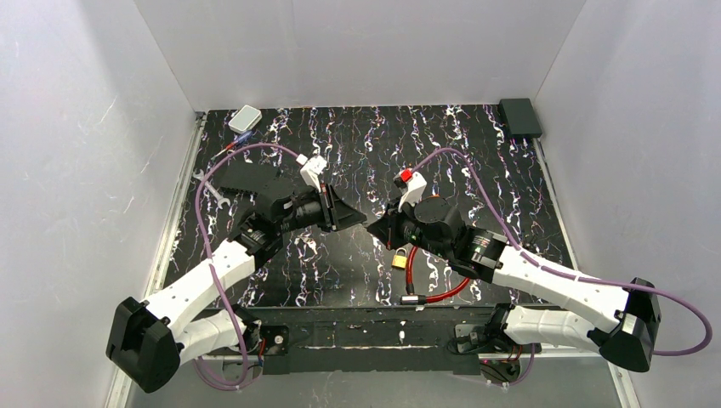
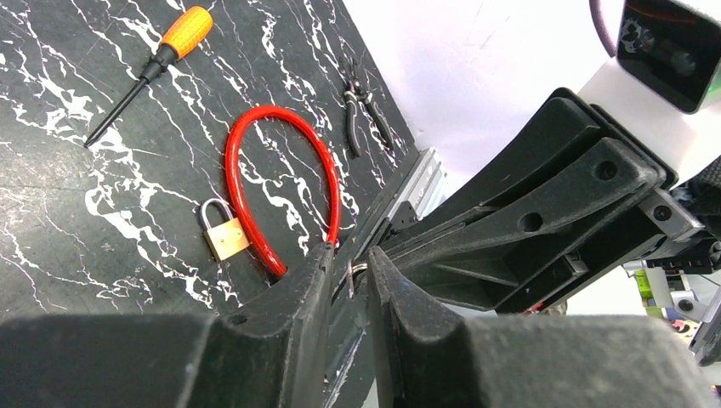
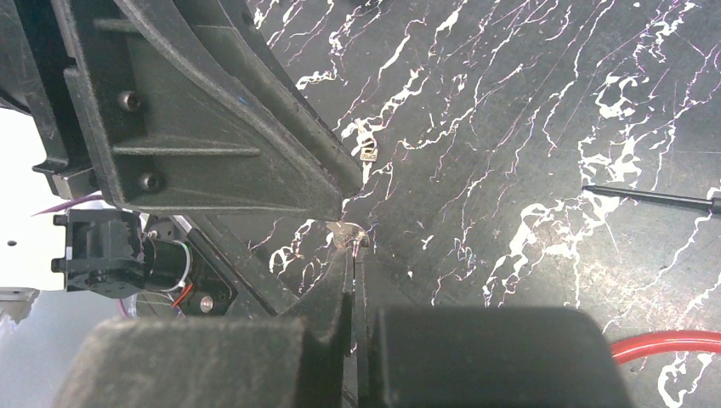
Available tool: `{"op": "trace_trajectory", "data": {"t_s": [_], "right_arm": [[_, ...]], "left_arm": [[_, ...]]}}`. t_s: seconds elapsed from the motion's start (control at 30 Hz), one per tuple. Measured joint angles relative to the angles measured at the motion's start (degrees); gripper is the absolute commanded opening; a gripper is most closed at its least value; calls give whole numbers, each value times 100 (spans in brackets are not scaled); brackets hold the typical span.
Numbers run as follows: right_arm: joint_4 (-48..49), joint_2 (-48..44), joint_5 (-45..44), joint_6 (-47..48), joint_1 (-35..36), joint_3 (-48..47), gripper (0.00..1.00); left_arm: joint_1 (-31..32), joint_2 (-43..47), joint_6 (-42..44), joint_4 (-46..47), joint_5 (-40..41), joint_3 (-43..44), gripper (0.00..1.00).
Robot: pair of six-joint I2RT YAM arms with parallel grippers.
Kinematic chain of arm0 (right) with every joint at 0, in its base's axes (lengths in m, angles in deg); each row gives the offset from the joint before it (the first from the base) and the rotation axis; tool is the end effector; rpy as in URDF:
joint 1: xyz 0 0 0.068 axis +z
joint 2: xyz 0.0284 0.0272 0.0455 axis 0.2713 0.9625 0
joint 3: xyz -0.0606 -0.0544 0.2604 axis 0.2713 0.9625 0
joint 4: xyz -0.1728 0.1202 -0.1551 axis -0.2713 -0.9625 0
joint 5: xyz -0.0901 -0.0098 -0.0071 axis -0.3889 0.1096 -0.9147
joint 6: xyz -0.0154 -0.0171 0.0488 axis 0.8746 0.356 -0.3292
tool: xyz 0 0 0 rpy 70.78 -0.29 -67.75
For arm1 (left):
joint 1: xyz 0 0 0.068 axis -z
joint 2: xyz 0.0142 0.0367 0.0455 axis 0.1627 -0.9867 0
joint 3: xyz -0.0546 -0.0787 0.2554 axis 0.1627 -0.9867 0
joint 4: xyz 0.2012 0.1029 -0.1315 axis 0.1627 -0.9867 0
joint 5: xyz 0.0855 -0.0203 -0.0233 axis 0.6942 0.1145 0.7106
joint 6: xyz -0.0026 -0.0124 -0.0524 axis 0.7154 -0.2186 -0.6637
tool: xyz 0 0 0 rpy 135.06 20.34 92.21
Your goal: Unlock with the key
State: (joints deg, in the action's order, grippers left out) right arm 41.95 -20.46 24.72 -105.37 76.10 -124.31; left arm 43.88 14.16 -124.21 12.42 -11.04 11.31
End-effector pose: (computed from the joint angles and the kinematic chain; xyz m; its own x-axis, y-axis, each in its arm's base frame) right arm 0.1265 0.2090 0.3220 -0.5095 0.0993 -0.8547 -0.5902 0.6825 0.4311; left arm 0.1939 -0.1552 0.3062 -0.6946 -0.2452 -0.6763 0.5852 0.3541 -0.7295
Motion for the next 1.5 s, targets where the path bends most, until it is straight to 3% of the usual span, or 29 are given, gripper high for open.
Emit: {"op": "trace_trajectory", "data": {"t_s": [0.33, 0.4, 0.57, 0.77, 0.8, 0.83, 0.9, 1.0, 1.1, 1.23, 1.5], "right_arm": [[-15, 0, 0, -7, -42, -31, 1], [-17, 0, 2, -9, -42, -39, 1], [-22, 0, 9, -26, -63, -42, 1], [-42, 13, 46, -55, -68, -42, 1], [-42, 13, 52, -61, -68, -42, 4], [-44, 13, 68, -63, -68, -42, 17], [-63, 11, 111, -26, -72, -44, 54], [-155, -48, 197, 111, -114, -83, 77], [-234, -273, 356, 315, -225, -85, 83], [-197, -704, 1099, 562, -479, -85, 83], [592, -1051, 2441, 695, -592, -83, 71]], "left_arm": [[11, 2, -39, 37, 0, -170, 23], [11, 2, -46, 42, 0, -170, 21], [11, 20, -57, 42, 2, -175, 0], [28, 90, -61, 81, 7, -181, 0], [28, 94, -61, 83, 7, -190, 0], [28, 109, -55, 87, 7, -205, 0], [31, 164, -26, 85, 4, -243, 0], [31, 299, 83, 33, -11, -264, 0], [22, 501, 308, -68, -111, -254, 0], [22, 614, 597, -398, -540, -2, 0], [22, 713, 896, -879, -1274, 721, 0]]}}
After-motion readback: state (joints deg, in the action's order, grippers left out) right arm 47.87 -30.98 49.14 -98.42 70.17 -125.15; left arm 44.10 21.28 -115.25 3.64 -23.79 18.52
